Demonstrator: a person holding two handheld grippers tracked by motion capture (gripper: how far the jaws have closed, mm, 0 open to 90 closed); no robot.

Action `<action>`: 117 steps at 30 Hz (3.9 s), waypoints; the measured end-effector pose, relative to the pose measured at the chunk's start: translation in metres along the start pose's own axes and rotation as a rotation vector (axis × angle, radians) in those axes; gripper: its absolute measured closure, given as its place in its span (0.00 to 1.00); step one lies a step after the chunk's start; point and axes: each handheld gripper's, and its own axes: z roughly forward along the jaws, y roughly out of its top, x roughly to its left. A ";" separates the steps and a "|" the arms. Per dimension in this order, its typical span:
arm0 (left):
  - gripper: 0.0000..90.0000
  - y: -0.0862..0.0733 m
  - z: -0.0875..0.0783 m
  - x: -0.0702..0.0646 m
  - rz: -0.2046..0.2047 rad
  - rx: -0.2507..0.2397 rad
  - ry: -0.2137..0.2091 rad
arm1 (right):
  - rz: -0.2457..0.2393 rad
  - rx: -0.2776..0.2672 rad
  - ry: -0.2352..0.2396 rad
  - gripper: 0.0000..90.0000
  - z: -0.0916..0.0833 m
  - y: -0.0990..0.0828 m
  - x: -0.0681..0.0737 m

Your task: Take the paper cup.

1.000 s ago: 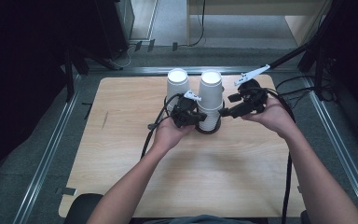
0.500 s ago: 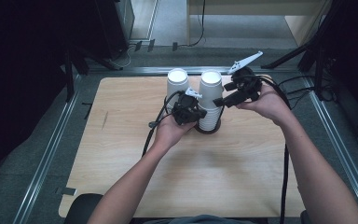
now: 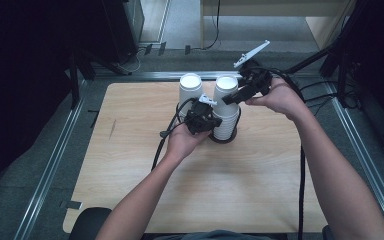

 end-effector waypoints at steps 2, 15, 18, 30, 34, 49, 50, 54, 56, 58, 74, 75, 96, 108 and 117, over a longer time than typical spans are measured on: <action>0.99 0.000 0.000 0.000 0.000 0.001 0.001 | -0.002 0.016 -0.007 0.18 0.003 0.005 -0.001; 0.99 0.000 0.000 -0.001 0.008 0.004 0.010 | -0.014 0.113 -0.017 0.19 0.022 0.029 0.000; 0.99 0.000 0.000 -0.001 0.007 0.003 0.012 | -0.034 0.129 -0.042 0.23 0.022 0.031 0.002; 0.99 0.000 0.000 -0.001 0.003 0.006 0.004 | -0.043 0.153 -0.043 0.25 0.021 0.036 0.003; 0.99 0.000 0.000 0.000 0.002 0.006 0.002 | -0.043 0.168 -0.046 0.25 0.021 0.038 0.005; 0.98 0.000 0.001 0.000 0.000 0.005 0.002 | -0.052 0.183 -0.060 0.26 0.020 0.041 0.006; 0.98 0.000 0.001 0.000 0.000 0.005 0.001 | -0.053 0.183 -0.061 0.26 0.020 0.041 0.006; 0.98 0.001 0.001 0.000 0.000 0.006 0.001 | -0.040 0.190 -0.061 0.26 0.019 0.042 0.006; 0.98 0.001 0.001 0.000 0.000 0.007 0.000 | -0.040 0.192 -0.062 0.26 0.019 0.042 0.006; 0.98 0.001 0.000 0.000 0.004 0.008 0.001 | -0.038 0.192 -0.063 0.26 0.019 0.042 0.006; 0.95 0.001 0.000 0.003 -0.015 0.002 0.011 | -0.032 0.142 -0.077 0.27 0.008 0.047 0.006; 0.95 0.001 0.000 0.003 -0.014 0.001 0.013 | -0.055 0.152 -0.073 0.27 0.007 0.048 0.007; 0.79 0.000 -0.004 0.002 0.003 -0.001 -0.033 | -0.027 0.129 -0.096 0.27 -0.054 0.081 0.019; 0.65 -0.005 -0.019 0.004 0.023 0.001 -0.095 | -0.030 0.148 -0.050 0.27 -0.094 0.081 0.027; 0.58 -0.014 -0.041 0.006 0.034 -0.024 -0.180 | -0.051 0.146 0.003 0.27 -0.103 0.048 0.037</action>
